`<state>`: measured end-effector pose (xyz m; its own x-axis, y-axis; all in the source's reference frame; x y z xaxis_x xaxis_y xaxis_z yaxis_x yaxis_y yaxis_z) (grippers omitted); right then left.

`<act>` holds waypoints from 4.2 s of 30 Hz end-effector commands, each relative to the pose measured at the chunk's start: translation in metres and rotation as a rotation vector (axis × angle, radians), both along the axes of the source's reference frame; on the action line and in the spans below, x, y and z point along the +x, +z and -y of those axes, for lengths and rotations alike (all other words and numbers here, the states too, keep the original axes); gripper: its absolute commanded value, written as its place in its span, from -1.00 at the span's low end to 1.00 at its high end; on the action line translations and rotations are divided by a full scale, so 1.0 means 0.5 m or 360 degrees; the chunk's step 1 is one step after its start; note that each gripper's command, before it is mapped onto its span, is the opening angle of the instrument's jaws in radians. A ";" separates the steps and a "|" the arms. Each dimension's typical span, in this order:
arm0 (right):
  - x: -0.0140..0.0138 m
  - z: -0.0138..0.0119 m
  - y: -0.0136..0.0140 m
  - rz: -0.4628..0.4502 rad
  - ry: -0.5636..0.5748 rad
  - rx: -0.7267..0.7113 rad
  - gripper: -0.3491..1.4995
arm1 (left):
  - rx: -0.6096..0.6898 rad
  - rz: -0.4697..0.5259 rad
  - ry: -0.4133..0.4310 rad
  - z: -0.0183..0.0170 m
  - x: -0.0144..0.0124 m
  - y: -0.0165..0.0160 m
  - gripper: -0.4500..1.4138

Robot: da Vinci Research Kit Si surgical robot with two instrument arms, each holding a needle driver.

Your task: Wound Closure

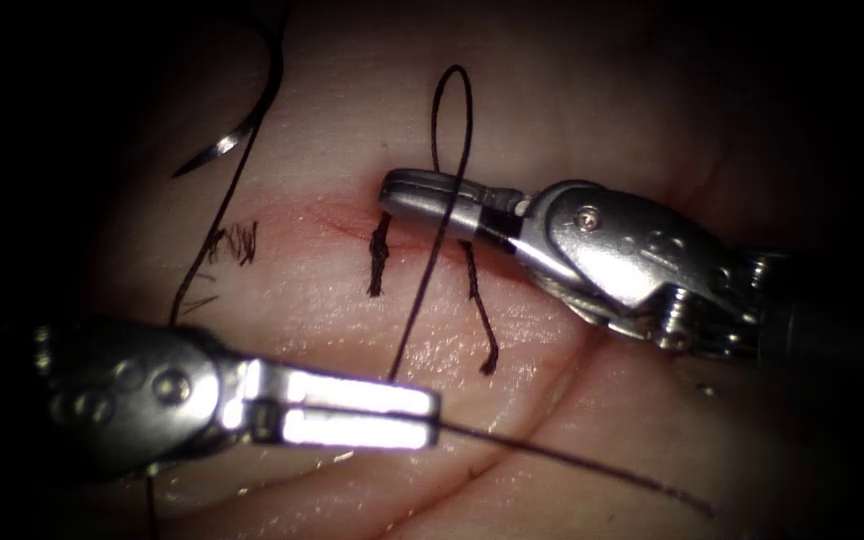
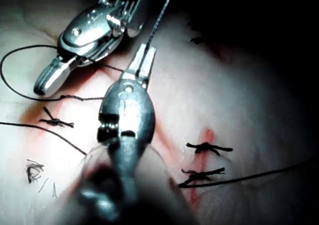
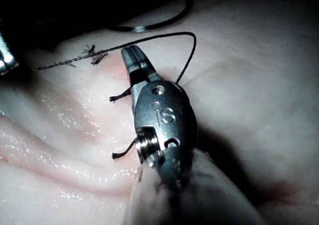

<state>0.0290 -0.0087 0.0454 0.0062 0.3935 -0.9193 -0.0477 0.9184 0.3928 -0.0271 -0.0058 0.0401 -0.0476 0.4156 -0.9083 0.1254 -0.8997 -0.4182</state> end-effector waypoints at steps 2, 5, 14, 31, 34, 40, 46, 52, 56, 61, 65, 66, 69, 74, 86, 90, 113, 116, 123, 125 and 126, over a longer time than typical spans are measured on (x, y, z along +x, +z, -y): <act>0.0031 -0.0018 0.0012 -0.0081 -0.0031 0.0040 -1.00 | 0.0012 -0.0012 -0.0003 0.0003 -0.0008 0.0020 -1.00; 0.0041 -0.0028 0.0010 -0.0184 -0.0065 0.0093 -1.00 | 0.0060 -0.0053 -0.0026 0.0006 0.0001 0.0040 -1.00; 0.0017 -0.0040 -0.0038 -0.0468 -0.0287 0.0120 -1.00 | 0.0057 -0.0168 -0.0119 -0.0015 0.0044 0.0095 -1.00; -0.0034 -0.0012 -0.0065 -0.0370 -0.0922 -0.0007 -1.00 | -0.0026 -0.0202 -0.0107 -0.0028 0.0039 0.0140 -1.00; -0.0039 0.0004 -0.0065 -0.0277 -0.1093 -0.0071 -1.00 | -0.0063 -0.0195 -0.0098 -0.0047 0.0041 0.0128 -1.00; -0.0046 0.0031 -0.0068 -0.0210 -0.1262 -0.0142 -1.00 | -0.0133 -0.0153 -0.0170 -0.0089 0.0044 0.0122 -1.00; -0.0043 0.0037 -0.0082 -0.0185 -0.1347 -0.0196 -1.00 | -0.0151 -0.0175 -0.0199 -0.0106 0.0031 0.0161 -1.00; -0.0037 0.0041 -0.0089 -0.0147 -0.1391 -0.0232 -1.00 | -0.0175 -0.0240 -0.0198 -0.0118 0.0018 0.0197 -1.00; -0.0064 0.0045 -0.0069 -0.0075 -0.1343 -0.0266 -1.00 | -0.0197 -0.0250 -0.0206 -0.0100 0.0016 0.0200 -1.00; -0.0097 0.0049 -0.0002 0.0069 -0.1064 -0.0125 -1.00 | -0.0163 -0.0225 -0.0257 -0.0092 0.0020 0.0152 -1.00; -0.0113 0.0048 0.0016 0.0129 -0.0853 -0.0077 -1.00 | -0.0158 -0.0202 -0.0310 -0.0088 0.0021 0.0118 -1.00; -0.0119 0.0048 0.0021 0.0136 -0.0681 -0.0007 -1.00 | -0.0150 -0.0173 -0.0336 -0.0084 0.0018 0.0092 -1.00; -0.0121 0.0043 0.0021 0.0060 -0.0479 0.0105 -1.00 | -0.0149 -0.0145 -0.0345 -0.0068 0.0011 0.0064 -1.00; -0.0109 -0.0045 0.0033 -0.0321 -0.0047 0.0292 -1.00 | -0.0187 -0.0130 -0.0339 -0.0032 0.0006 0.0073 -1.00; -0.0049 -0.0111 0.0047 -0.0635 -0.0195 0.0415 -1.00 | -0.0137 -0.0120 -0.0313 -0.0030 0.0017 0.0142 -1.00; -0.0064 -0.0107 0.0028 -0.0743 -0.0332 0.0447 -1.00 | -0.0143 -0.0129 -0.0318 -0.0050 0.0029 0.0168 -1.00; -0.0095 -0.0061 -0.0033 -0.0677 -0.0881 0.0278 -1.00 | -0.0101 -0.0058 -0.0399 -0.0121 0.0040 0.0226 -1.00; -0.0094 -0.0061 -0.0034 -0.0695 -0.0893 0.0264 -1.00 | -0.0098 -0.0056 -0.0404 -0.0123 0.0040 0.0224 -1.00; -0.0086 -0.0048 -0.0047 -0.0676 -0.0985 0.0217 -1.00 | -0.0064 -0.0041 -0.0430 -0.0147 0.0035 0.0210 -1.00; -0.0084 -0.0044 -0.0051 -0.0675 -0.0999 0.0201 -1.00 | -0.0063 -0.0042 -0.0432 -0.0151 0.0033 0.0211 -1.00; -0.0079 -0.0034 -0.0060 -0.0665 -0.1038 0.0173 -1.00 | -0.0073 -0.0046 -0.0440 -0.0158 0.0025 0.0216 -1.00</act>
<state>0.0244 -0.0072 0.0421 -0.0679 0.5111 -0.8569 0.6622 0.6655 0.3445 -0.0254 0.0022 0.0504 0.0373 0.3771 -0.9254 -0.1403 -0.9149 -0.3784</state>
